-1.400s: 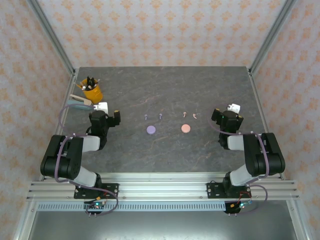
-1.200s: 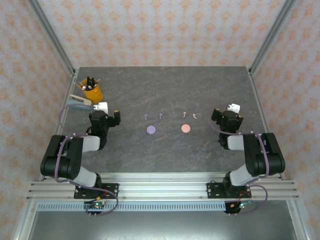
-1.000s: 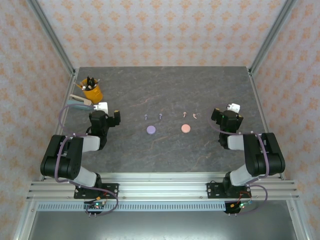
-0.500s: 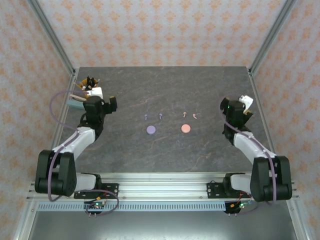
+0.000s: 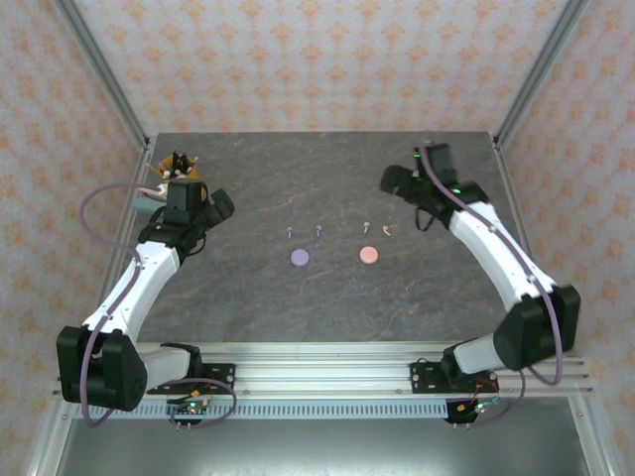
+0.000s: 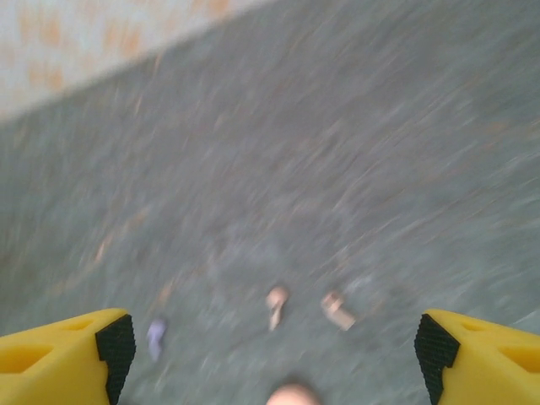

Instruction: Insert the wireless bluetooth earbuds into the charging case

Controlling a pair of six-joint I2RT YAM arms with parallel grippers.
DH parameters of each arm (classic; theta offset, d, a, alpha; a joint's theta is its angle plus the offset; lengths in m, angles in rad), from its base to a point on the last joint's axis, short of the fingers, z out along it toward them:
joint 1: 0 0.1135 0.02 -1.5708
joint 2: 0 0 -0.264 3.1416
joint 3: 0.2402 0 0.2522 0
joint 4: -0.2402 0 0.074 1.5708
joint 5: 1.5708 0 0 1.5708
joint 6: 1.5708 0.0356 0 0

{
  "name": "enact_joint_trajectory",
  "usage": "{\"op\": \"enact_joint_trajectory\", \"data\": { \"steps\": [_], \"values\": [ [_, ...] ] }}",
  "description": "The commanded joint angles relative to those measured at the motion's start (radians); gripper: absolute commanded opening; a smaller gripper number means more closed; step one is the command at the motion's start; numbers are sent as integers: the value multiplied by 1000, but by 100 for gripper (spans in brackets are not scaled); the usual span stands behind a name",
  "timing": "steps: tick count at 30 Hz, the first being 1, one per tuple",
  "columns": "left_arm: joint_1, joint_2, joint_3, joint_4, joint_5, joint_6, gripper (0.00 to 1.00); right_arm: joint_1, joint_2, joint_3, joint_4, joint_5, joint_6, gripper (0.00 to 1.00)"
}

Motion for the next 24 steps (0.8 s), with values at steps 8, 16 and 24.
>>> {"op": "enact_joint_trajectory", "data": {
  "steps": [8, 16, 24],
  "values": [
    [36, 52, 92, -186, 90, -153, 100, 343, 464, 394, -427, -7, 7, 82],
    [92, 131, 112, -174, 182, -152, 100, 477, 688, 605, -537, 29, -4, 81],
    [104, 145, 100, -172, 210, -146, 100, 514, 838, 734, -588, 19, -15, 81]
  ]
}}
